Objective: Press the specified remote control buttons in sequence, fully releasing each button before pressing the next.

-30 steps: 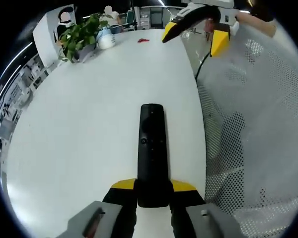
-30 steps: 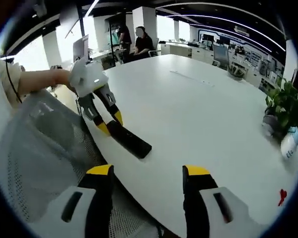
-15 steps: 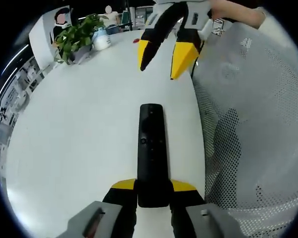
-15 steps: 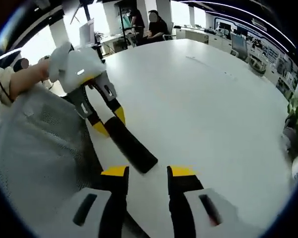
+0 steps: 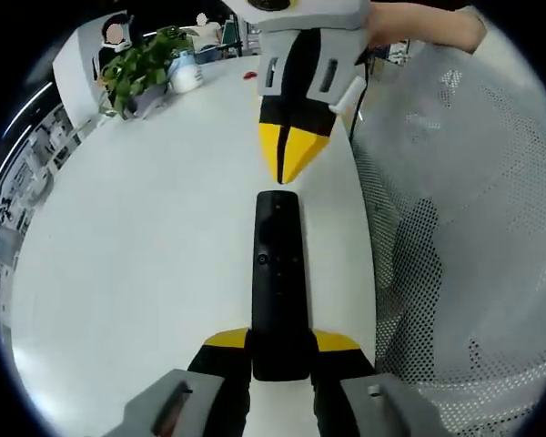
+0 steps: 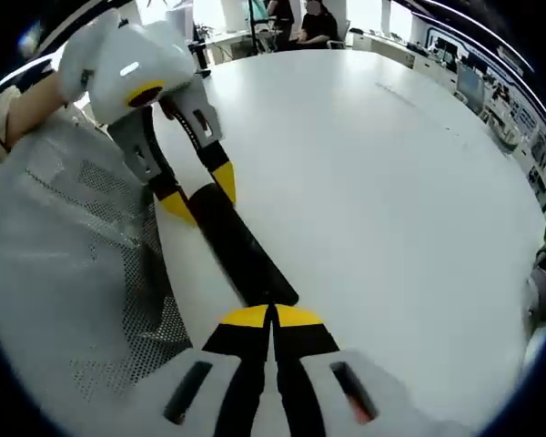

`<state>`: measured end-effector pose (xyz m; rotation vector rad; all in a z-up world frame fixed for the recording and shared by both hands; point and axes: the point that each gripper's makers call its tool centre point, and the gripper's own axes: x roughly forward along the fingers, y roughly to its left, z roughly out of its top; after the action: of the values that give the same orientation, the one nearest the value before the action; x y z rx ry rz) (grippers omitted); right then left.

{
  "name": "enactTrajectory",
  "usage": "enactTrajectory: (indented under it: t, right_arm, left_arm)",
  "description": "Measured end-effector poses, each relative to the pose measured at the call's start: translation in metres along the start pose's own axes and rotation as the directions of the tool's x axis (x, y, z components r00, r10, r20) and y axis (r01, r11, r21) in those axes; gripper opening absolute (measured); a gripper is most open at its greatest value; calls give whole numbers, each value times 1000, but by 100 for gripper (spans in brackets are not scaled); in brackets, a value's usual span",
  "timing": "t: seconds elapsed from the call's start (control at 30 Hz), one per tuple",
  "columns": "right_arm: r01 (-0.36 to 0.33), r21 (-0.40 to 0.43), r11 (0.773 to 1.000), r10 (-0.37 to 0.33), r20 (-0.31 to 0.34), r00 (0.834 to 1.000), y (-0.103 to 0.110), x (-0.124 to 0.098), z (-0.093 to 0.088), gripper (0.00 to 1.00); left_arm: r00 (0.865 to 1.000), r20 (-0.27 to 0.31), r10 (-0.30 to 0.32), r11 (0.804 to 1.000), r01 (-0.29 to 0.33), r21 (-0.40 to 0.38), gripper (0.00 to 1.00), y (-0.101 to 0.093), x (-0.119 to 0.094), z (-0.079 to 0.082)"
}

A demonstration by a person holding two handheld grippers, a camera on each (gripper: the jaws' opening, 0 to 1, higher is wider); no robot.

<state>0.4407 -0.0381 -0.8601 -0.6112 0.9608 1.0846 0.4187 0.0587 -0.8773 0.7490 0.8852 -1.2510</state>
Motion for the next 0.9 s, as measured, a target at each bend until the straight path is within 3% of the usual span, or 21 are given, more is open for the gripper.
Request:
enactTrajectory:
  t: [0.27,0.5,0.63,0.73,0.8,0.9]
  right_arm:
    - [11,-48,999,-11,0,1000,1,4,2,0]
    - [13,-125,992,-21,-60,998,2,9,0,0]
    - [-18,-102,995,3,-142,990,1,10,-1,0]
    - [-37,-126,991,5,-243,970,1,11,-2,0]
    - [-39,-146,989,-4,-279,960,1,12,-2,0]
    - [-36,-148,988,-7,-285,958,2,12,-1,0]
  left_arm:
    - [1000,1,-6,1000,6,-8,24,0,0,0]
    - [1000,3,-10,1000,10,-7,24,0,0,0]
    - [1000,4,-11,1000,11,-8,24,0,-1,0]
    - [1000,4,-12,1000,12,-7,24,0,-1,0]
    - [1000,4,-12,1000,12,-7,24,0,-1,0]
    - [1000,5,-12,1000,12,-7,24,0,-1,0]
